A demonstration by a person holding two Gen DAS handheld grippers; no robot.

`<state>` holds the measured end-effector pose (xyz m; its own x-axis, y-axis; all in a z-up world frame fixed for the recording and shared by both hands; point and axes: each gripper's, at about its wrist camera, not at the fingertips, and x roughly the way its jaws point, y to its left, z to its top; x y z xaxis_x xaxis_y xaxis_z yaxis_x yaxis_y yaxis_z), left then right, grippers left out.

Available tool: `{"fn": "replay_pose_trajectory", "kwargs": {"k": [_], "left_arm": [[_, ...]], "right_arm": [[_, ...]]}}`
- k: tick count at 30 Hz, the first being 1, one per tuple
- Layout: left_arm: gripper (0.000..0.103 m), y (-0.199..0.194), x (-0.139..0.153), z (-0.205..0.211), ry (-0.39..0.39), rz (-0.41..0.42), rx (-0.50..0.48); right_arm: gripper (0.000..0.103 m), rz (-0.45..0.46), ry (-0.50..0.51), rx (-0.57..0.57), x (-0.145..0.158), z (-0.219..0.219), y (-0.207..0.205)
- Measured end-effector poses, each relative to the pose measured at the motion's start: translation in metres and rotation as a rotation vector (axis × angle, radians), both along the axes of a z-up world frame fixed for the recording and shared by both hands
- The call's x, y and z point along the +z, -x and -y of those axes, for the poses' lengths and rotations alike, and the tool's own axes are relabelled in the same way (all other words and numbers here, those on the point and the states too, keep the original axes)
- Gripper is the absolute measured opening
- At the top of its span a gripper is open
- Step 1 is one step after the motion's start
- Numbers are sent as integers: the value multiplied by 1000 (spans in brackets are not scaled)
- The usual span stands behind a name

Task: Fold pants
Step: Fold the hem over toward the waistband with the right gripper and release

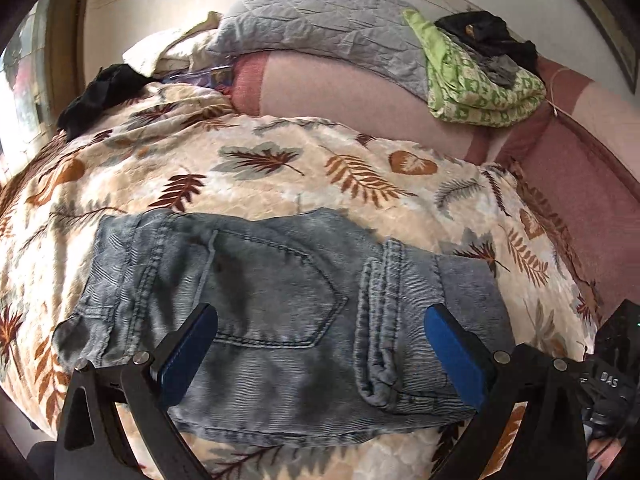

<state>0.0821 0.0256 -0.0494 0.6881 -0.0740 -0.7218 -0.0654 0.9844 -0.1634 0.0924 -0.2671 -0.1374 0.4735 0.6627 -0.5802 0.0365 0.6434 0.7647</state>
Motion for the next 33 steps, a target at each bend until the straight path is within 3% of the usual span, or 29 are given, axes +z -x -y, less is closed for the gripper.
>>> {"fn": "replay_pose_trajectory", "kwargs": {"k": [1, 3, 5, 6, 11, 13, 14, 16, 17, 19, 24, 27, 28, 33], "left_arm": [[103, -7, -8, 14, -22, -26, -32], [103, -22, -42, 43, -150, -178, -104], [103, -25, -78, 59, -275, -281, -132], [103, -20, -76, 56, -254, -227, -113], [103, -19, -76, 53, -233, -245, -112], [103, -19, -77, 53, -225, -241, -110], [103, -18, -77, 53, -224, -237, -109], [103, -17, -78, 53, -224, -231, -108], [103, -17, -78, 53, -222, -234, -108], [103, -17, -78, 50, -208, -223, -110], [103, -16, -79, 50, -205, -214, -110], [103, -16, -79, 49, -203, -211, -116], [103, -16, -78, 49, -202, -209, -119], [103, -15, -78, 48, -195, -204, -115]], "right_arm": [[70, -58, -70, -9, -19, 9, -2], [68, -70, -183, -23, -25, 23, -3], [69, -34, -157, -7, -7, 27, -9], [69, -3, -145, 10, 5, 29, -14], [69, 41, -173, 51, 36, 28, -70], [69, 31, -196, 102, 30, 18, -101], [70, 2, -157, 99, 20, 15, -116], [70, -144, -96, 80, -21, 11, -139], [69, -177, -136, 67, -36, 15, -143], [70, -141, -183, 63, -26, 20, -143], [71, -35, -137, 47, 4, 21, -160], [72, -156, -135, 72, -33, 22, -182], [70, -144, -156, 47, -33, 26, -180], [72, -46, -186, 123, 11, 27, -141]]}}
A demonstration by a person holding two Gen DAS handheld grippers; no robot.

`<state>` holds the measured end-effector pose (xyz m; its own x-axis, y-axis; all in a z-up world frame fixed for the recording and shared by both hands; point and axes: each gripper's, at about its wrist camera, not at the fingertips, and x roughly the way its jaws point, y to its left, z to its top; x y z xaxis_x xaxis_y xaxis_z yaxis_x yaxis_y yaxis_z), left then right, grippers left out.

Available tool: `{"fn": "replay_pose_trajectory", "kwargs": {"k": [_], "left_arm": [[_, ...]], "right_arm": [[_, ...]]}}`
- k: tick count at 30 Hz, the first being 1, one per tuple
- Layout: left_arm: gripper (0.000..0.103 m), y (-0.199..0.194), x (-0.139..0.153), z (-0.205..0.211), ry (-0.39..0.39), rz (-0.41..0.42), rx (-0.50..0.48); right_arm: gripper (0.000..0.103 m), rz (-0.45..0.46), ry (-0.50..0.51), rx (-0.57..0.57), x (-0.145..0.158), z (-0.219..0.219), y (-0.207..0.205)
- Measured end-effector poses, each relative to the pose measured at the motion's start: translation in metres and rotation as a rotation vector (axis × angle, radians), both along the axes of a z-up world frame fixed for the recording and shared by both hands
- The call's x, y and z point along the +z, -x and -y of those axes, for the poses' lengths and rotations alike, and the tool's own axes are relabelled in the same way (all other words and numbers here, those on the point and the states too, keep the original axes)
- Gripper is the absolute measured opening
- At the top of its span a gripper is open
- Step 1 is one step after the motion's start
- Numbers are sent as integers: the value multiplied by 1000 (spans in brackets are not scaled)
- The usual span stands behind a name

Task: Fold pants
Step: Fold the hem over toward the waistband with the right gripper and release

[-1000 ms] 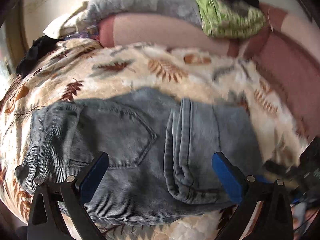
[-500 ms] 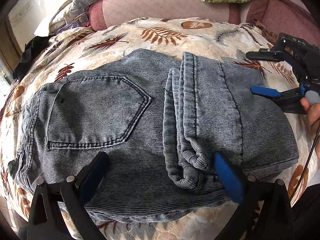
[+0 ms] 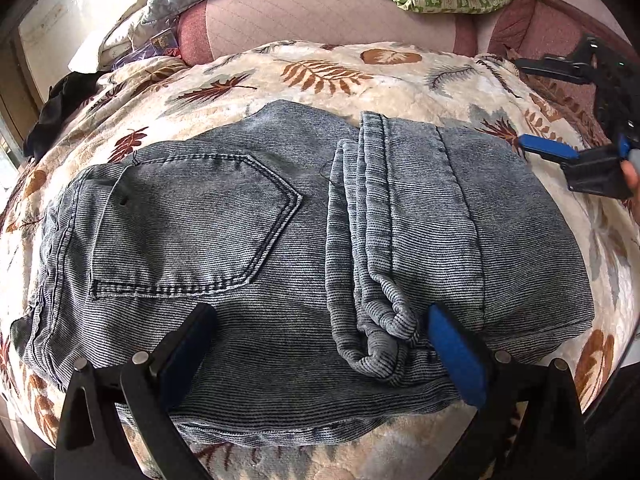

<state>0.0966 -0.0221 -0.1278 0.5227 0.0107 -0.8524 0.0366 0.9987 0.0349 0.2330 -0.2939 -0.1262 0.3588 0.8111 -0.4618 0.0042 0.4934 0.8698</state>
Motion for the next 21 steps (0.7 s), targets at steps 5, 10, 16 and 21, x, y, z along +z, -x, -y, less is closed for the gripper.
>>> {"fn": "replay_pose_trajectory", "kwargs": {"k": [5, 10, 16, 21], "left_arm": [[103, -1, -1, 0, 1, 2, 3], [103, 0, 4, -4, 30, -11, 5], [103, 4, 15, -15, 69, 15, 62], [103, 4, 11, -11, 18, -4, 24]], "right_arm": [[78, -64, 99, 82, -28, -15, 56], [78, -16, -9, 11, -16, 1, 73], [79, -52, 52, 74, -42, -15, 104], [78, 11, 5, 31, -22, -6, 113]]}}
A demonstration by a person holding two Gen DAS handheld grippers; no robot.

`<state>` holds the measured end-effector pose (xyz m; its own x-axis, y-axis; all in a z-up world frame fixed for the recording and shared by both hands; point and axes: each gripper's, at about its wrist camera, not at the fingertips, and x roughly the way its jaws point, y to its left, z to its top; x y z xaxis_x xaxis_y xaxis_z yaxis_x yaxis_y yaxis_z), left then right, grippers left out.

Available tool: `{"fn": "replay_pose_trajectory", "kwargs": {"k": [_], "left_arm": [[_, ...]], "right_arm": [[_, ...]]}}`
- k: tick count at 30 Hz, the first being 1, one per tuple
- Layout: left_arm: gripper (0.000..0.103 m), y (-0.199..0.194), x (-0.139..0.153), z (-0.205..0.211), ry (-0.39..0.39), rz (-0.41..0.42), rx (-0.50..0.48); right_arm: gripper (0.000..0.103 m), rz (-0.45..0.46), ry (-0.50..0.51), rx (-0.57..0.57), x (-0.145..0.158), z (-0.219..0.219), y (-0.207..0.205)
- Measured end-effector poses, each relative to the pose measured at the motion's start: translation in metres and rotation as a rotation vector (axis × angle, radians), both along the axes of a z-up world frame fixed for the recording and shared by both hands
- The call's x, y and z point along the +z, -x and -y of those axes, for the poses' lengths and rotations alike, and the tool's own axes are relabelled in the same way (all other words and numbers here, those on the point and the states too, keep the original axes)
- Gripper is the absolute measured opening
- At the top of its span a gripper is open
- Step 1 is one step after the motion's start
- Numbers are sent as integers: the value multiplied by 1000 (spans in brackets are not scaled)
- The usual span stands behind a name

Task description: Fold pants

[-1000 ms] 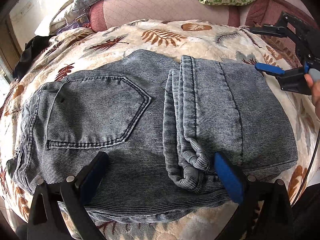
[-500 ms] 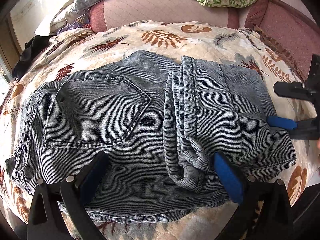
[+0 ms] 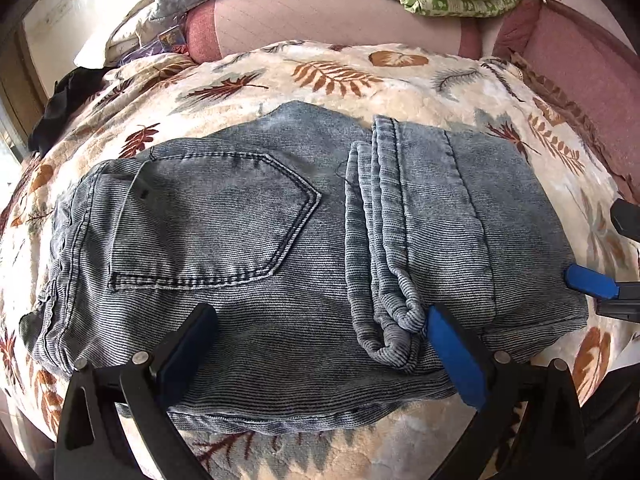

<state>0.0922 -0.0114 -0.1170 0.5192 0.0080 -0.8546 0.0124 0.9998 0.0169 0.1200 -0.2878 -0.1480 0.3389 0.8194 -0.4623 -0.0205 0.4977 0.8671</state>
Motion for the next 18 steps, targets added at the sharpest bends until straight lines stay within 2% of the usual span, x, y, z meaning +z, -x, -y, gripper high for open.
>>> {"fn": "replay_pose_trajectory", "kwargs": {"k": [2, 3, 5, 7, 9, 11, 13, 14, 16, 17, 18], "left_arm": [[103, 4, 8, -5, 45, 34, 21], [103, 5, 7, -4, 41, 40, 22], [103, -2, -9, 1, -5, -32, -7], [103, 2, -4, 0, -7, 5, -21], [103, 5, 7, -8, 64, 26, 4], [103, 12, 21, -17, 128, 87, 15], [103, 20, 30, -25, 129, 144, 44], [103, 21, 28, -27, 119, 143, 56], [103, 12, 13, -26, 97, 59, 31], [103, 8, 1, -23, 54, 3, 21], [103, 7, -6, -16, -4, -9, -4]], "right_arm": [[79, 39, 13, 28, 6, -4, 7], [80, 24, 22, 41, 0, -6, 9], [79, 1, 29, 39, -17, -9, 10], [80, 2, 14, 30, -10, -8, 9], [80, 73, 8, 28, 5, -9, 11], [80, 105, 6, 30, 10, -11, 14], [80, 105, -2, 34, 9, -14, 15], [80, 102, -5, 47, 7, -17, 15], [80, 60, 36, 72, -2, -26, 12], [80, 43, 53, 73, -8, -29, 10], [80, 47, 49, 63, -9, -29, 9]]}}
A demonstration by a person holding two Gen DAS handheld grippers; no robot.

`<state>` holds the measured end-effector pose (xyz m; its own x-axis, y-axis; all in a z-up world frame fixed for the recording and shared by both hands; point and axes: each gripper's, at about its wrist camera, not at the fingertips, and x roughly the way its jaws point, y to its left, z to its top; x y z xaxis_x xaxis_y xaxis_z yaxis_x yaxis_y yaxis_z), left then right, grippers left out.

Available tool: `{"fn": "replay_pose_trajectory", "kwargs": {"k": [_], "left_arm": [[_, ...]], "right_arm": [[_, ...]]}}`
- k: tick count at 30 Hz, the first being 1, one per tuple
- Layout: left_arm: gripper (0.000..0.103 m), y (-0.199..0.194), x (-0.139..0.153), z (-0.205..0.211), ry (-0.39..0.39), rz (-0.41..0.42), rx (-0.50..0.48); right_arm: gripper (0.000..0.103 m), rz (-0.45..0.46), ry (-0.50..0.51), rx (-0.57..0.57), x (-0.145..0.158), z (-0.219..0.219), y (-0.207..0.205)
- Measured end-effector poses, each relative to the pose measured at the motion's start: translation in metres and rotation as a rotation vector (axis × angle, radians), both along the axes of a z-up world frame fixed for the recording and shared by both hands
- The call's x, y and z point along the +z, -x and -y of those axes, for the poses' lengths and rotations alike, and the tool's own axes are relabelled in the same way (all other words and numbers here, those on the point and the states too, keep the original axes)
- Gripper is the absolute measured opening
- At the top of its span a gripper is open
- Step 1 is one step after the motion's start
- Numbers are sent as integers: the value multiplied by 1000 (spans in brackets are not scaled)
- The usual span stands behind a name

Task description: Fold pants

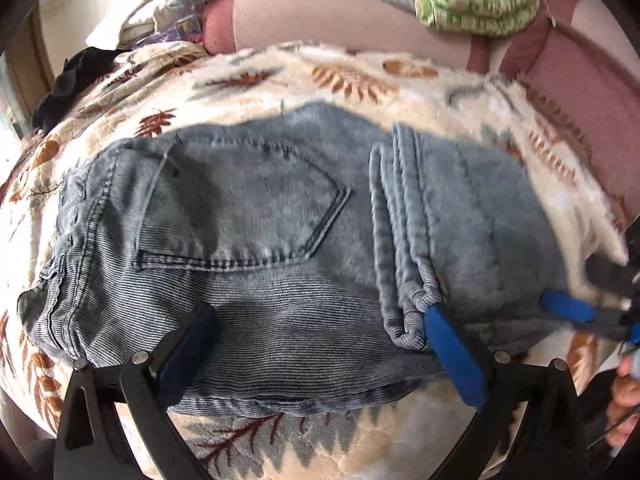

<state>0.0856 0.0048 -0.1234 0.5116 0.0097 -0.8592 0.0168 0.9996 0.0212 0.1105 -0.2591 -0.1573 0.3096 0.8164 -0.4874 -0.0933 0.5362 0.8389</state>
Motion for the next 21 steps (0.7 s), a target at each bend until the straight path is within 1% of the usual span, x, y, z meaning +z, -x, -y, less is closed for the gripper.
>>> {"fn": "replay_pose_trajectory", "kwargs": {"k": [1, 2, 4, 6, 8, 9, 10, 11, 12, 14, 16, 18, 19, 21], "left_arm": [[103, 3, 1, 6, -40, 34, -21], [103, 7, 3, 8, -50, 49, -20], [103, 10, 10, 5, 17, 54, -25], [103, 15, 18, -2, 59, 88, -10], [103, 22, 26, -11, 101, 131, 9], [103, 24, 29, -17, 126, 143, 20], [103, 26, 30, -24, 154, 151, 33], [103, 27, 30, -31, 181, 152, 49], [103, 26, 29, -37, 202, 140, 62], [103, 27, 26, -47, 228, 120, 78], [103, 34, 31, -57, 251, 153, 93], [103, 38, 38, -64, 270, 187, 104], [103, 40, 40, -67, 266, 203, 113], [103, 41, 43, -73, 243, 216, 145]], "right_arm": [[80, -5, -3, 0, 1, 1, 0], [80, 0, -3, -1, 4, 1, 0], [80, 23, 8, -16, 10, 4, 4], [80, 51, -14, -11, 17, 4, 6], [80, 82, -13, -6, 23, 2, 8], [80, 83, -5, -8, 23, 1, 8], [81, 64, 16, -13, 18, 0, 6], [81, 23, 59, -17, 8, -1, 3], [81, 4, 47, -23, 1, 0, 1], [81, 6, 24, -46, 8, 4, 1], [81, 80, -1, -54, 22, 7, 8], [82, 104, -11, -62, 28, 7, 13], [82, 110, -19, -55, 29, 6, 14], [82, 120, 0, -50, 32, 1, 16]]}}
